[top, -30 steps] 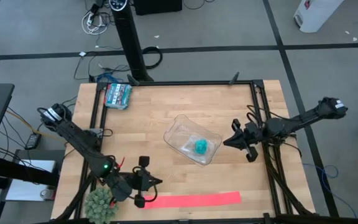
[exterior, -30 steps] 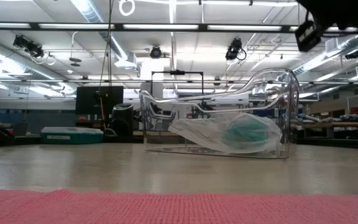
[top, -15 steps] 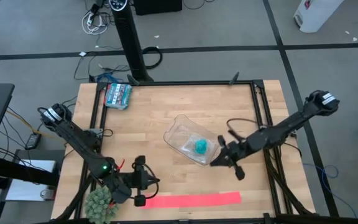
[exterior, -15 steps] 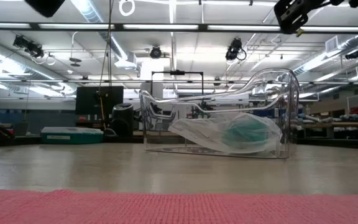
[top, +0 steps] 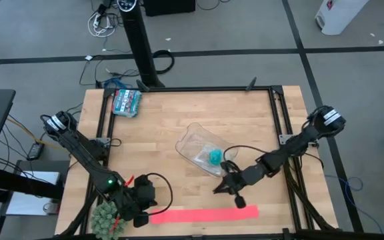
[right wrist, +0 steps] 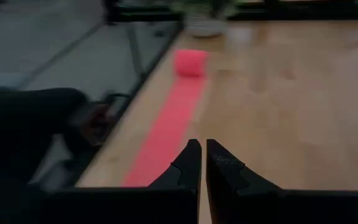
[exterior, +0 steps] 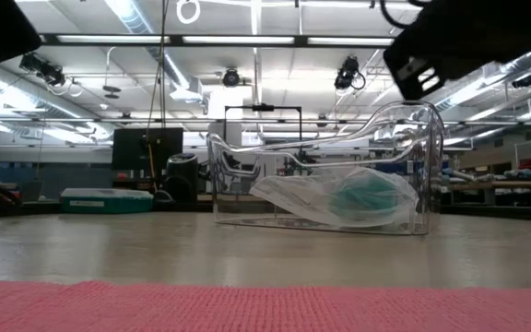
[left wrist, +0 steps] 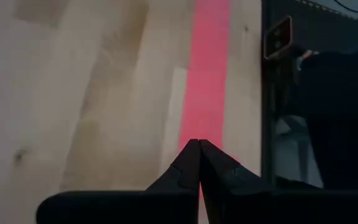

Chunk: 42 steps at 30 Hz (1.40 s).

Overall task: Roll bandage
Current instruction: Roll the pink bandage

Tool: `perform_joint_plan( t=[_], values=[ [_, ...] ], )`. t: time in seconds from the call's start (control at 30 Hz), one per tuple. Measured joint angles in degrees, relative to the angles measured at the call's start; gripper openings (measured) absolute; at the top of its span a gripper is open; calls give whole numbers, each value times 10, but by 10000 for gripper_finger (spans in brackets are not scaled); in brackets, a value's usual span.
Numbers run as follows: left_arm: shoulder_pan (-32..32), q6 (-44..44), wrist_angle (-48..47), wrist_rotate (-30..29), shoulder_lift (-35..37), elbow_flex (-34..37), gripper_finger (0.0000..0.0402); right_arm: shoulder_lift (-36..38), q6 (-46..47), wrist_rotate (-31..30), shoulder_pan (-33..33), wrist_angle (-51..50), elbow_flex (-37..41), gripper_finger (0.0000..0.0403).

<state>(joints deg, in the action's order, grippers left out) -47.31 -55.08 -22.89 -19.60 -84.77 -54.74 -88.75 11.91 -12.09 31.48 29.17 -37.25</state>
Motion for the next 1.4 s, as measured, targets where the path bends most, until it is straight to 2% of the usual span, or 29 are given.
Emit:
perform_joint_plan(
  t=[0.07, 0.33, 0.5, 0.77, 0.93, 1.07, 1.2, 1.4],
  values=[
    [0, -11, 2, 15, 0, 0, 12, -22, -6, -18, -2, 0, -9, 31],
    [0, -37, 30, 59, 0, 0, 12, -71, -57, -18, -11, -2, -38, 85],
    [1, -38, 38, 58, 0, 0, 21, -74, -98, -23, -16, -1, -41, 104],
    [5, 1, 35, 11, 0, 0, 70, -73, -187, -98, -15, -1, -41, 105],
    [9, 40, 34, 8, 0, 0, 90, -72, -221, -92, -2, -13, -65, 107],
    [9, 53, 32, 8, 0, 0, 92, -72, -225, -49, 24, -92, -97, 107],
    [9, 59, 18, 8, 0, 0, 92, -76, -193, -2, 51, -163, -124, 107],
    [17, 69, 2, 2, 0, 0, 92, -77, -113, 0, 77, -251, -126, 107]
  ],
)
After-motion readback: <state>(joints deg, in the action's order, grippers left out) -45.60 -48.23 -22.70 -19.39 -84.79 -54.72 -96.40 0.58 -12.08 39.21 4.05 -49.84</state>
